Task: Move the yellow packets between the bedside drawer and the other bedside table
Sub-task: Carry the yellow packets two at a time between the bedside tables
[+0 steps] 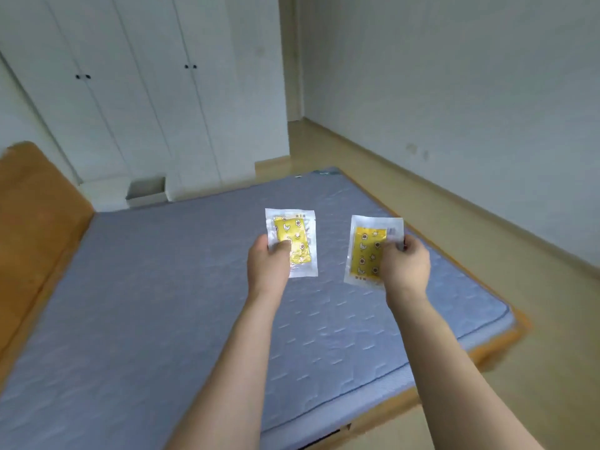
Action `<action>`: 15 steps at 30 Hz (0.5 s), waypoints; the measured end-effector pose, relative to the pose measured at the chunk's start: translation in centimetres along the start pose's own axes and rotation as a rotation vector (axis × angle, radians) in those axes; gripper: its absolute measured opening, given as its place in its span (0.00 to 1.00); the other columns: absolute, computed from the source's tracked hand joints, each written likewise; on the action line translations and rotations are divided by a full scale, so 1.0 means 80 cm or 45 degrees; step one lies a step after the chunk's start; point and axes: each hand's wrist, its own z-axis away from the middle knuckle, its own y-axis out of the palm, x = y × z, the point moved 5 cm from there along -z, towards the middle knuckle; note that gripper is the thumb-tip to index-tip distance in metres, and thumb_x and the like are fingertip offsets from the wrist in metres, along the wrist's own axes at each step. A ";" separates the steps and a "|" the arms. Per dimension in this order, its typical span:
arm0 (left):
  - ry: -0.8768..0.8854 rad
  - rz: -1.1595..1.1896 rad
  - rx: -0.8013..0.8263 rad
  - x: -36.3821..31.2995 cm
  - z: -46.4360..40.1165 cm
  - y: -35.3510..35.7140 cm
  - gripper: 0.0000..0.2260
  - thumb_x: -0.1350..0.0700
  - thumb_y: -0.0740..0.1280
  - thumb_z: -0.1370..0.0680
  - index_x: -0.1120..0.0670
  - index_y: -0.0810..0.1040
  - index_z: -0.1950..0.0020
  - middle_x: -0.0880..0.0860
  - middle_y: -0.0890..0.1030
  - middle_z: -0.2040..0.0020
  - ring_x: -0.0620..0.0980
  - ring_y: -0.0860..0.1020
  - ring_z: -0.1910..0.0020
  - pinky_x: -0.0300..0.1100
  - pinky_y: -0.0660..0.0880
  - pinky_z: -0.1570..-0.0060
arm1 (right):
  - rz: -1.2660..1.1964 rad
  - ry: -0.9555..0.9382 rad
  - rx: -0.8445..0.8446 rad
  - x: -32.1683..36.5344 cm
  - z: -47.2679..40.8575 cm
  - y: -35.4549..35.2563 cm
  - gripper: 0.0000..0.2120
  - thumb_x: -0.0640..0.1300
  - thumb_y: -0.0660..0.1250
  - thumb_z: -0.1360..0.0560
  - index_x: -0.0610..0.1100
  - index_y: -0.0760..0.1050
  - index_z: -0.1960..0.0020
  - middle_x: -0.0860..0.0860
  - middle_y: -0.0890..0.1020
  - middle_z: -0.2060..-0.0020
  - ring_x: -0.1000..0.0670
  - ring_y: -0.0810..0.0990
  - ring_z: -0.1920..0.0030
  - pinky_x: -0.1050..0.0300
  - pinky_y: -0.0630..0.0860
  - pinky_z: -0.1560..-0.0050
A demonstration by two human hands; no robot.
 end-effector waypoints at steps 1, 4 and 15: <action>0.020 -0.006 0.089 -0.008 0.001 0.055 0.05 0.58 0.65 0.26 0.52 0.80 0.53 0.48 0.84 0.57 0.51 0.82 0.58 0.46 0.77 0.55 | -0.008 0.012 -0.085 -0.009 -0.034 -0.038 0.12 0.44 0.58 0.21 0.39 0.73 0.58 0.48 0.76 0.67 0.49 0.71 0.68 0.56 0.67 0.67; 0.074 -0.026 0.288 -0.025 0.009 0.199 0.05 0.60 0.65 0.25 0.52 0.80 0.54 0.46 0.83 0.60 0.47 0.79 0.63 0.43 0.75 0.58 | -0.013 0.067 -0.290 -0.036 -0.114 -0.133 0.12 0.44 0.58 0.22 0.42 0.70 0.62 0.50 0.72 0.69 0.49 0.67 0.70 0.57 0.64 0.69; 0.159 -0.113 0.789 -0.033 -0.034 0.613 0.06 0.54 0.65 0.26 0.55 0.76 0.53 0.49 0.79 0.60 0.47 0.74 0.62 0.43 0.71 0.59 | 0.016 0.160 -0.582 -0.097 -0.416 -0.317 0.09 0.42 0.58 0.23 0.39 0.69 0.61 0.49 0.73 0.68 0.46 0.69 0.67 0.55 0.68 0.66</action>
